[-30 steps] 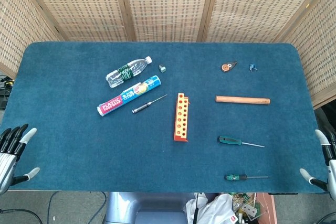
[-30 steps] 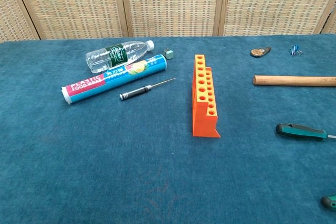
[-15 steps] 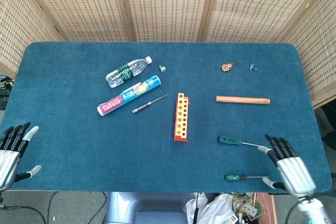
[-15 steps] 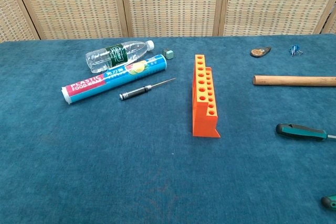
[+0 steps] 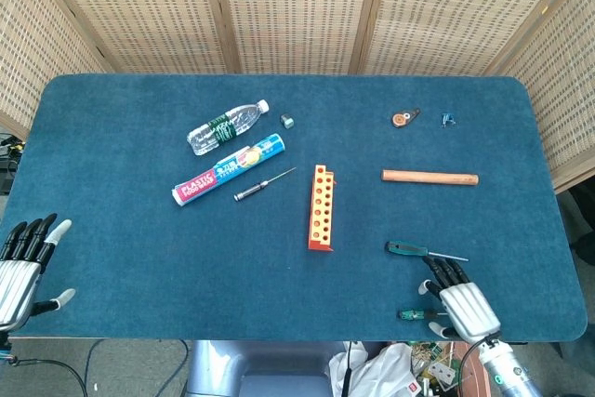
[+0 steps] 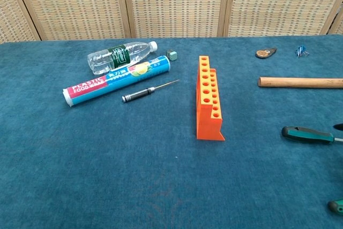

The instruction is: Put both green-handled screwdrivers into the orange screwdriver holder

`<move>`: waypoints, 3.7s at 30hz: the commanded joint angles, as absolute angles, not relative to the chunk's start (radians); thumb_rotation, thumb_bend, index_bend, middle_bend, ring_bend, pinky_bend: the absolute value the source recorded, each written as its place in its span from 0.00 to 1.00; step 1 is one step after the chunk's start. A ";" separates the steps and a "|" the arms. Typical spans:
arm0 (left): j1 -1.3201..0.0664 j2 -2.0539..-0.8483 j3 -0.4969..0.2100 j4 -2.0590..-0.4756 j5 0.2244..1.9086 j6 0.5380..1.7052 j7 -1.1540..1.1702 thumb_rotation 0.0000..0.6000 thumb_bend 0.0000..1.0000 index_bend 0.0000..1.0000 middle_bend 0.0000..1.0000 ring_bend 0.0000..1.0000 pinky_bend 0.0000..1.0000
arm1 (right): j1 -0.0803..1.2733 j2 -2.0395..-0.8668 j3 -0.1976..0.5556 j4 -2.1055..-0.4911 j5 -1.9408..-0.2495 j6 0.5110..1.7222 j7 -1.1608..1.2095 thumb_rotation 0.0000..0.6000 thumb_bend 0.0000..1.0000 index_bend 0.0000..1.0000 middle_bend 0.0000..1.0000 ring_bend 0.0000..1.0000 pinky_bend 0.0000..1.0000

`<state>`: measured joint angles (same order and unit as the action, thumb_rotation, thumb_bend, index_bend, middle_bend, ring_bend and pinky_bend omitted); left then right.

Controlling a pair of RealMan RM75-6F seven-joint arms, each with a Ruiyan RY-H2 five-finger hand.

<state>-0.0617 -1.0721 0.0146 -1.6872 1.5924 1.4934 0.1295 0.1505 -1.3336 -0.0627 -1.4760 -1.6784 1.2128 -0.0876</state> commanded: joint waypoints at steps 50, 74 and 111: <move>-0.067 -1.054 0.010 -1.689 1.567 1.484 0.091 1.00 0.00 0.00 0.00 0.00 0.00 | 0.306 -1.093 0.011 -1.831 -1.733 1.329 0.397 1.00 0.43 0.56 0.12 0.00 0.00; -0.071 -1.044 -0.004 -1.715 1.533 1.475 0.109 1.00 0.00 0.00 0.00 0.00 0.00 | 0.691 -1.228 0.265 -1.852 -1.234 0.877 0.830 1.00 0.53 0.58 0.16 0.00 0.00; -0.087 -1.044 -0.012 -1.726 1.483 1.436 0.128 1.00 0.00 0.00 0.00 0.00 0.00 | 0.733 -1.382 0.341 -1.748 -1.141 0.815 0.790 1.00 0.55 0.58 0.16 0.00 0.00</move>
